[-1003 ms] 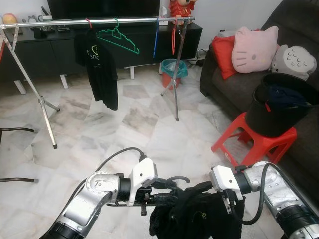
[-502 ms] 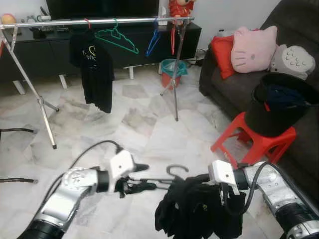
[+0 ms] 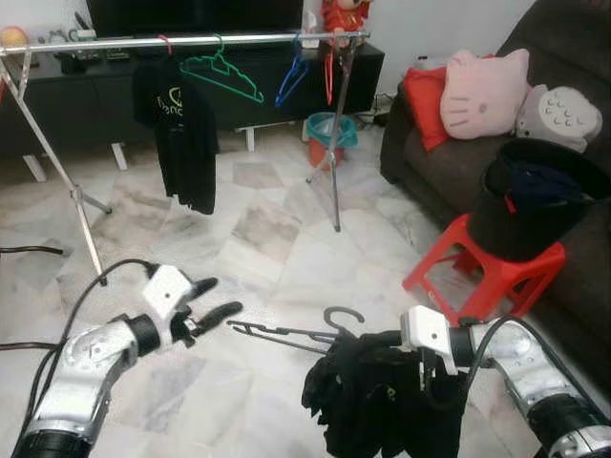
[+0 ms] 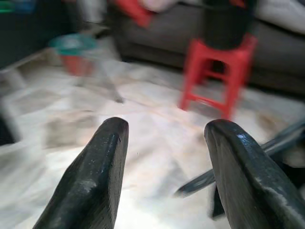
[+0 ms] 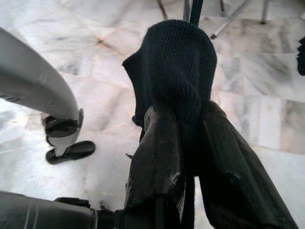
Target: Hang hanger
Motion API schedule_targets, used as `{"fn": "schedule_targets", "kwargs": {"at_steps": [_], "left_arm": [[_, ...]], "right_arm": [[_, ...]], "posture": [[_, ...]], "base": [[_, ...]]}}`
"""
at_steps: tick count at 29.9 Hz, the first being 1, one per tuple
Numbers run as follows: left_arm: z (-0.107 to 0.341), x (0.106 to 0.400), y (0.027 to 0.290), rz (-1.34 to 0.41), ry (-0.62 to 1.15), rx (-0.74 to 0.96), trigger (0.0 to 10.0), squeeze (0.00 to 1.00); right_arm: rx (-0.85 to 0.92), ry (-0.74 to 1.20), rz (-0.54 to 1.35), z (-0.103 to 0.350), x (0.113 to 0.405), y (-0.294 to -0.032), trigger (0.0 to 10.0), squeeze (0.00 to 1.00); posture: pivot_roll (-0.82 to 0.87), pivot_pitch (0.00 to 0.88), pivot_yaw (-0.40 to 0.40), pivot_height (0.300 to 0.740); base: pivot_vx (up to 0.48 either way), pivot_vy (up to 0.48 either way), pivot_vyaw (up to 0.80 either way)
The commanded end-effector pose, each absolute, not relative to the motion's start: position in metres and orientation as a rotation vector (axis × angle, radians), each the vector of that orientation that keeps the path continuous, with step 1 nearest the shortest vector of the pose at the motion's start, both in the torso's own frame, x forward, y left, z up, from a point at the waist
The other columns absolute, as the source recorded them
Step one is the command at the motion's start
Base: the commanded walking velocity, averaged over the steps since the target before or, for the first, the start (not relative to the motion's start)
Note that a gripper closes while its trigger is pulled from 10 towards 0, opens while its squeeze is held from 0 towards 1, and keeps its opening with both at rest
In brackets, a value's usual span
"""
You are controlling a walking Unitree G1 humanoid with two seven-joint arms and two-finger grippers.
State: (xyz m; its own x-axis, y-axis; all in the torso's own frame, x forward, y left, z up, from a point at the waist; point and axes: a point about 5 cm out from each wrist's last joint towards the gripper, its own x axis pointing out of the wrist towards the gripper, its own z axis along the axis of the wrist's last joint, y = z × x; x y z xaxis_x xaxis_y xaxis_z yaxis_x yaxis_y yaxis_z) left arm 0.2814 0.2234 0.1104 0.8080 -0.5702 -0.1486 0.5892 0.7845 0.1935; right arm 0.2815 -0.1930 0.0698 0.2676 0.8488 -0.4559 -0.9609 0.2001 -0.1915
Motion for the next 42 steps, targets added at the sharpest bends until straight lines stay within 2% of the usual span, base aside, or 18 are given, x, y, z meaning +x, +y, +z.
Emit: {"fn": "schedule_targets", "kwargs": {"at_steps": [1, 5, 6, 12, 13, 14, 15, 16, 18, 22, 35, 42], "left_arm": [[0.112, 0.285, 0.238, -0.489, 0.045, 0.2, 10.0, 0.0], [0.104, 0.286, 0.252, -0.302, 0.046, 0.139, 10.0, 0.0], [0.095, 0.287, 0.258, -0.211, 0.074, 0.123, 10.0, 0.0], [0.076, 0.283, 0.25, -0.185, 0.128, 0.096, 10.0, 0.0], [0.066, 0.28, 0.243, -0.204, 0.166, 0.075, 10.0, 0.0], [0.063, 0.279, 0.24, -0.216, 0.18, 0.068, 10.0, 0.0], [0.06, 0.279, 0.236, -0.232, 0.195, 0.062, 10.0, 0.0], [0.058, 0.278, 0.23, -0.274, 0.211, 0.046, 10.0, 0.0], [0.055, 0.274, 0.214, -0.417, 0.248, 0.021, 10.0, 0.0], [0.053, 0.272, 0.206, -0.522, 0.301, 0.031, 10.0, 0.0], [0.041, 0.257, 0.189, -0.699, 0.415, -0.008, 10.0, 0.0], [0.038, 0.242, 0.183, -0.832, 0.477, -0.076, 10.0, 0.0]], "right_arm": [[-0.512, 0.252, 1.216, 0.077, 0.288, -0.202, 0.0, 0.0], [-0.52, 0.233, 1.092, 0.079, 0.297, -0.207, 0.0, 0.0], [-0.507, 0.215, 1.043, 0.08, 0.301, -0.208, 0.0, 0.0], [-0.451, 0.171, 0.935, 0.086, 0.311, -0.206, 0.0, 0.0], [-0.419, 0.143, 0.951, 0.088, 0.312, -0.201, 1.3, 0.0], [-0.41, 0.132, 0.967, 0.089, 0.312, -0.199, 1.3, 0.0], [-0.391, 0.127, 0.993, 0.09, 0.312, -0.196, 4.6, 0.0], [-0.363, 0.129, 1.047, 0.091, 0.31, -0.193, 10.0, 0.0], [-0.317, 0.124, 1.181, 0.097, 0.305, -0.188, 10.0, 0.0], [-0.331, 0.13, 1.243, 0.108, 0.309, -0.194, 10.0, 0.0], [-0.386, 0.207, 1.389, 0.132, 0.312, -0.213, 10.0, 0.0], [-0.385, 0.201, 1.478, 0.144, 0.313, -0.212, 10.0, 0.0]], "posture": [[-0.01, 0.0, -0.058, 0.74], [-0.01, 0.0, -0.057, 0.74], [-0.01, 0.0, -0.058, 0.74], [-0.01, 0.0, -0.06, 0.74], [-0.02, 0.0, -0.053, 0.74], [-0.01, 0.0, -0.051, 0.74], [-0.01, 0.0, -0.051, 0.74], [-0.01, 0.0, -0.051, 0.74], [-0.01, 0.0, -0.051, 0.74], [-0.01, 0.0, -0.056, 0.74], [-0.02, 0.0, -0.068, 0.74], [-0.02, 0.0, -0.078, 0.74]], "base": [[0.0, 0.0, 0.0], [0.0, 0.0, 0.0], [0.0, 0.0, 0.0], [0.0, 0.0, 0.0], [0.0, 0.0, 0.0], [0.0, 0.0, 0.0], [0.0, 0.0, 0.0], [0.0, 0.0, 0.0], [0.0, 0.0, 0.0], [0.0, 0.0, 0.0], [0.0, 0.0, 0.0], [0.0, 0.0, 0.0]]}}
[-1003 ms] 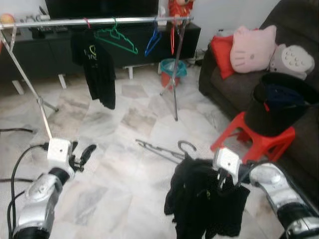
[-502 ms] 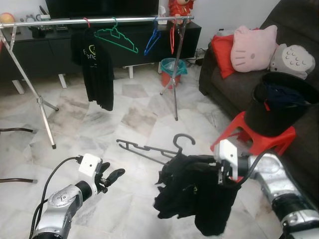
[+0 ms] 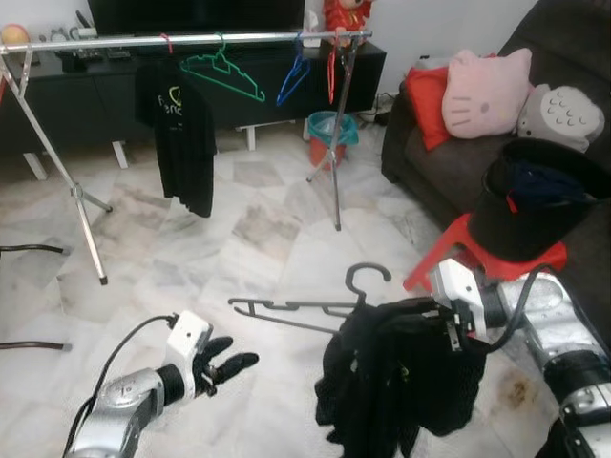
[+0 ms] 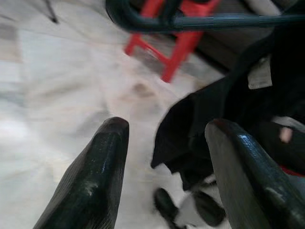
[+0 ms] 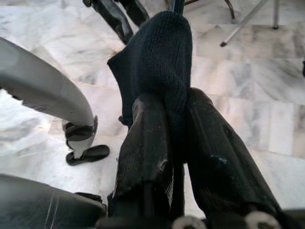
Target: Hang hanger
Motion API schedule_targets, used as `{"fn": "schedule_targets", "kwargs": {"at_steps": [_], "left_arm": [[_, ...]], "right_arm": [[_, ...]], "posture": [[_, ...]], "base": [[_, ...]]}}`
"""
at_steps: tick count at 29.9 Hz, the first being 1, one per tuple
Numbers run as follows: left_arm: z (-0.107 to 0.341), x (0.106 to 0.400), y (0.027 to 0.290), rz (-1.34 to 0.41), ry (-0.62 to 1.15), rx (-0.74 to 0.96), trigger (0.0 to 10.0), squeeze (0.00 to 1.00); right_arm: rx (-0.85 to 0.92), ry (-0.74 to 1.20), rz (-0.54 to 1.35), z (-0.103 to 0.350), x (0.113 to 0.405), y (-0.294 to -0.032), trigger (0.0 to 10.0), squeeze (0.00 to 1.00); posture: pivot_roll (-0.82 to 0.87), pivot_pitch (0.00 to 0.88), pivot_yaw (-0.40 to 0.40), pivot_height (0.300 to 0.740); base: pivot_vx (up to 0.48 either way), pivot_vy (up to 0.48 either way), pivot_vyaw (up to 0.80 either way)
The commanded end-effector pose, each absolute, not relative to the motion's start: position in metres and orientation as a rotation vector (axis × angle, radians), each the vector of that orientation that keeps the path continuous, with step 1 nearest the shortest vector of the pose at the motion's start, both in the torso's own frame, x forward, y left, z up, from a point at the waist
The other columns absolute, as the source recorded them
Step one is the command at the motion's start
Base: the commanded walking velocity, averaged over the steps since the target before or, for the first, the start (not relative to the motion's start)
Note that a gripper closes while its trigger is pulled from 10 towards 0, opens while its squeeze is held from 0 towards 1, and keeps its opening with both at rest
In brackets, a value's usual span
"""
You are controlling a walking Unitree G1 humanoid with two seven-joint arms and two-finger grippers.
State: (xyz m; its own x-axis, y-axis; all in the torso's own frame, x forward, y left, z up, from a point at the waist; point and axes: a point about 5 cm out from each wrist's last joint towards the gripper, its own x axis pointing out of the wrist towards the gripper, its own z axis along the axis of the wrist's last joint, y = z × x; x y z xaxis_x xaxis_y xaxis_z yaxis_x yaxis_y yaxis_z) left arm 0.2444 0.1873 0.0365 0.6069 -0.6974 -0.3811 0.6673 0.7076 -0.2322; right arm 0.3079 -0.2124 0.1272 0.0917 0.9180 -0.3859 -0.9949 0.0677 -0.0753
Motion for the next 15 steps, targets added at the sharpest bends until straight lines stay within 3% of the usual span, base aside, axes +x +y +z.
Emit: {"fn": "schedule_targets", "kwargs": {"at_steps": [1, 15], "left_arm": [[0.037, 0.238, 0.18, -0.865, 0.487, -0.092, 10.0, 0.0], [0.027, 0.243, 0.168, -0.847, 0.477, -0.221, 10.0, 0.0]], "right_arm": [[-0.387, 0.188, 1.502, 0.148, 0.314, -0.209, 10.0, 0.0], [-0.353, 0.033, 1.626, 0.18, 0.312, -0.181, 10.0, 0.0]], "posture": [[-0.02, 0.0, -0.077, 0.74], [-0.03, 0.0, -0.079, 0.74]], "base": [[0.0, 0.0, 0.0], [0.0, 0.0, 0.0]]}}
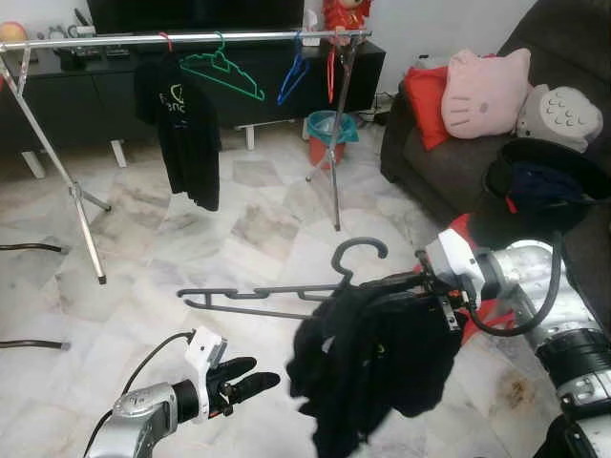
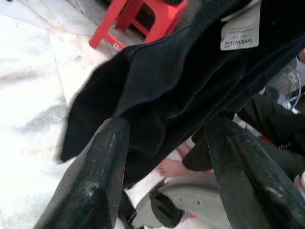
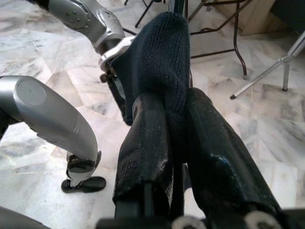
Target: Hang hanger
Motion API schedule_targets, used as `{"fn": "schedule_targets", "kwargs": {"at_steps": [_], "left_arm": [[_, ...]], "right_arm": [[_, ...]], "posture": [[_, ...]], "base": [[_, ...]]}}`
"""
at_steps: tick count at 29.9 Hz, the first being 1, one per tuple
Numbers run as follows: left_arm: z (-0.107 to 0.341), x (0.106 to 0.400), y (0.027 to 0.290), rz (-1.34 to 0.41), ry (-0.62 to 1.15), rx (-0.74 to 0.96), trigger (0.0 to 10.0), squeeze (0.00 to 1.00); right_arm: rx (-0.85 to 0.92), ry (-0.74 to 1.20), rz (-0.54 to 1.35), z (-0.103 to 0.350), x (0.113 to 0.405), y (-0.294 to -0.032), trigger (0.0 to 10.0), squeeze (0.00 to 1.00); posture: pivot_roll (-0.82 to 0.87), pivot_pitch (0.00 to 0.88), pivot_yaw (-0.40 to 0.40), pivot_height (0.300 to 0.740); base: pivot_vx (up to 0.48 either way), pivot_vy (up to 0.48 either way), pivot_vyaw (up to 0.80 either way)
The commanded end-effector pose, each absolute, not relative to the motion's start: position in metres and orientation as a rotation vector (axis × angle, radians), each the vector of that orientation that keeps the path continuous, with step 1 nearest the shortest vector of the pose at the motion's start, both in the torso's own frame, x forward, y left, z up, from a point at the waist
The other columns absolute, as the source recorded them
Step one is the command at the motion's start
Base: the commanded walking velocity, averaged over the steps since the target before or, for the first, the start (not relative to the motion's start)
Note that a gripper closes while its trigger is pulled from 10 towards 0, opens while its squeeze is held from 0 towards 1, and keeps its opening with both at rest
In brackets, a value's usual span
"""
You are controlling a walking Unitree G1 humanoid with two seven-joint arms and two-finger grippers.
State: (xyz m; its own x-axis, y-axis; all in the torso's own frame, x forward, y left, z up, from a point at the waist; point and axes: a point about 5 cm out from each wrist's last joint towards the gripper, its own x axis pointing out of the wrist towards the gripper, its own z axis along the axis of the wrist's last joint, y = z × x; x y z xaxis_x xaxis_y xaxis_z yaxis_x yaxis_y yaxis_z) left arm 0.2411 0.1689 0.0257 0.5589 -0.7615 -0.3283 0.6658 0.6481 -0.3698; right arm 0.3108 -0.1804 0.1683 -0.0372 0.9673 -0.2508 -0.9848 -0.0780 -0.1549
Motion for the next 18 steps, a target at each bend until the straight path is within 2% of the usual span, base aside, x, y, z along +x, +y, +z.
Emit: {"fn": "schedule_targets", "kwargs": {"at_steps": [1, 3, 9, 18], "left_arm": [[0.028, 0.246, 0.17, -0.83, 0.468, -0.239, 10.0, 0.0], [0.03, 0.255, 0.174, -0.771, 0.423, -0.309, 10.0, 0.0], [0.029, 0.263, 0.177, -0.71, 0.4, -0.301, 10.0, 0.0], [0.034, 0.258, 0.17, -0.871, 0.41, -0.321, 10.0, 0.0]], "right_arm": [[-0.349, 0.029, 1.635, 0.182, 0.311, -0.18, 10.0, 0.0], [-0.35, 0.024, 1.66, 0.185, 0.31, -0.176, 10.0, 0.0], [-0.348, 0.017, 1.678, 0.189, 0.309, -0.174, 10.0, 0.0], [-0.356, 0.023, 1.683, 0.19, 0.31, -0.174, 10.0, 0.0]], "posture": [[-0.03, 0.0, -0.079, 0.74], [-0.03, 0.0, -0.083, 0.74], [-0.03, 0.0, -0.085, 0.74], [-0.03, 0.0, -0.091, 0.74]], "base": [[0.0, 0.0, 0.0], [0.0, 0.0, 0.0], [0.0, 0.0, 0.0], [0.0, 0.0, 0.0]]}}
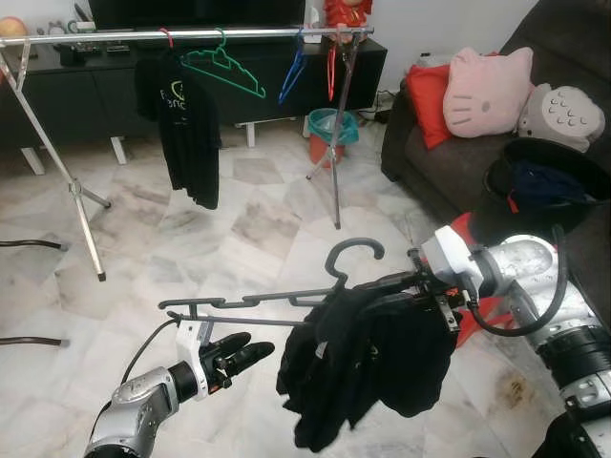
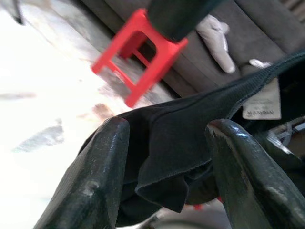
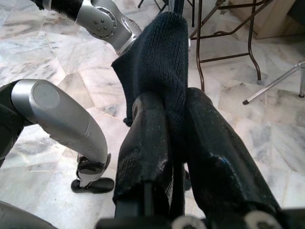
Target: Hang hanger
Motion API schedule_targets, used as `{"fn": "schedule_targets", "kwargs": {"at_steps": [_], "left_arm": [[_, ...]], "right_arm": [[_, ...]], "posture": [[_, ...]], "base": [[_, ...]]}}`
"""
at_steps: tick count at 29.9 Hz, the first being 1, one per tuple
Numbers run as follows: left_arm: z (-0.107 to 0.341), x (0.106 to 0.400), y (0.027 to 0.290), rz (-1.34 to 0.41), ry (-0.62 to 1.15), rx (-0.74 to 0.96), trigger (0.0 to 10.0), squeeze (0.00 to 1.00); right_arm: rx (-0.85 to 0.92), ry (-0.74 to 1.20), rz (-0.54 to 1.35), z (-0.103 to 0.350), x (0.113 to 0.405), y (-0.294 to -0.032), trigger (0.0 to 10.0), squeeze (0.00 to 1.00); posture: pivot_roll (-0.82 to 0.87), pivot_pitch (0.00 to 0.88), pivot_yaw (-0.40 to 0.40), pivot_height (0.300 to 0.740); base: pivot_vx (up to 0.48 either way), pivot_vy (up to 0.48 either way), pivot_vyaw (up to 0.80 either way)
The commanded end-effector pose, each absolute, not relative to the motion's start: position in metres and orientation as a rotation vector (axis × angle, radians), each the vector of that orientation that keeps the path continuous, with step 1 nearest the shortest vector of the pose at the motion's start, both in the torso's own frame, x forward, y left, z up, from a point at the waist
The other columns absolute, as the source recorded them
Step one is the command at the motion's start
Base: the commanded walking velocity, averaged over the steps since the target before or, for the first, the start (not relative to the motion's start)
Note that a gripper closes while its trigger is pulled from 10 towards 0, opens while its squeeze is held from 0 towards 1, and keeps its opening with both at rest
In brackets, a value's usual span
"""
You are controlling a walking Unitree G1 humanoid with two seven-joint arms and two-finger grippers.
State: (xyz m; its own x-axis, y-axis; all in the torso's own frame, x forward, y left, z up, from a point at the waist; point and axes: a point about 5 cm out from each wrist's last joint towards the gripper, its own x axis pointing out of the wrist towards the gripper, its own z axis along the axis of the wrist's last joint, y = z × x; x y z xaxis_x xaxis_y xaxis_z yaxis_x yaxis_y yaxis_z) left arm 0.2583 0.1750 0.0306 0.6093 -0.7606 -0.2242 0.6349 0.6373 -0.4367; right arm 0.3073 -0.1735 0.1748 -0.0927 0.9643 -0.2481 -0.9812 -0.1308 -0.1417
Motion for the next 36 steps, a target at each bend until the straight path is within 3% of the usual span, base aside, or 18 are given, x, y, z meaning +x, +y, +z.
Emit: {"fn": "schedule_targets", "kwargs": {"at_steps": [1, 9, 36], "left_arm": [[0.034, 0.258, 0.169, -0.889, 0.413, -0.319, 10.0, 0.0], [0.044, 0.258, 0.156, -1.025, 0.415, -0.231, 10.0, 0.0], [0.05, 0.253, 0.149, -1.079, 0.394, -0.228, 10.0, 0.0]], "right_arm": [[-0.355, 0.023, 1.684, 0.19, 0.31, -0.174, 10.0, 0.0], [-0.352, 0.006, 1.737, 0.19, 0.306, -0.162, 10.0, 0.0], [-0.398, -0.01, 1.753, 0.194, 0.317, -0.148, 10.0, 0.0]], "posture": [[-0.03, 0.0, -0.091, 0.74], [-0.02, 0.0, -0.102, 0.74], [-0.01, 0.0, -0.132, 0.74]], "base": [[0.0, 0.0, 0.0], [0.0, 0.0, 0.0], [0.0, 0.0, 0.0]]}}
